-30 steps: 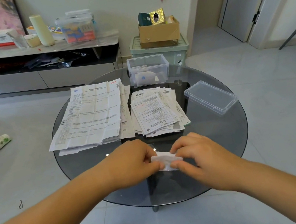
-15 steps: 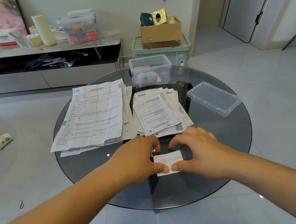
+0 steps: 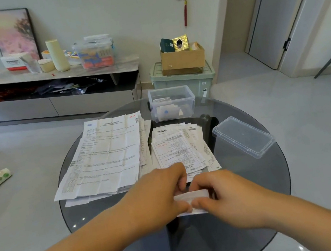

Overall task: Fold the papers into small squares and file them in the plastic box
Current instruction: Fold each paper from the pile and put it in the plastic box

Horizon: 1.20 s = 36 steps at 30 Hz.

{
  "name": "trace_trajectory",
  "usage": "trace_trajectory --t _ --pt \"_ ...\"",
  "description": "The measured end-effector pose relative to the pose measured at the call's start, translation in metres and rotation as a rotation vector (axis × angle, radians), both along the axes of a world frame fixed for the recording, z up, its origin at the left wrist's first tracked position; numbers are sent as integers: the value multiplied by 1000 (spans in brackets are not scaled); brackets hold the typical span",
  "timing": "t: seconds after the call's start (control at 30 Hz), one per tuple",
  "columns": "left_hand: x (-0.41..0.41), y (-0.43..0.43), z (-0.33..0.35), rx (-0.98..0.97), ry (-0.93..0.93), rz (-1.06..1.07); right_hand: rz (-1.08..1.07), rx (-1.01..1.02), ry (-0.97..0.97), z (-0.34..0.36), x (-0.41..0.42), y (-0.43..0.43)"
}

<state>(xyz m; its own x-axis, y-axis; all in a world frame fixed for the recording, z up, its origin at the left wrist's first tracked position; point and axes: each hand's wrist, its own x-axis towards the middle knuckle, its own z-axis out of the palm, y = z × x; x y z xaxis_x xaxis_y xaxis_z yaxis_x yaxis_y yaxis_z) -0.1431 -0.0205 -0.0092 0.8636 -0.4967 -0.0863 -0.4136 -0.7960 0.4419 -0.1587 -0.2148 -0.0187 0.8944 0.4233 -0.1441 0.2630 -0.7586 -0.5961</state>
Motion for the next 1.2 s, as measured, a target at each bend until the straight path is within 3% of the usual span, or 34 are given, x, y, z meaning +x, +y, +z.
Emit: trace_trajectory --t 0.13,0.27,0.37,0.6,0.7,1.2 --pt "48 5 30 -96 -179 68 -146 105 -160 27 47 -11" --pt "140 12 44 118 -415 89 -303 171 -394 56 133 -15" --pt "203 10 46 308 -477 40 -310 89 -473 65 205 -11" --pt "284 -9 25 620 -370 -80 -260 -203 -460 46 311 5" --pt "295 -10 11 684 -450 -96 -250 -263 -495 37 324 9" --pt "307 -19 2 581 -317 -33 -247 -297 -516 20 337 18"
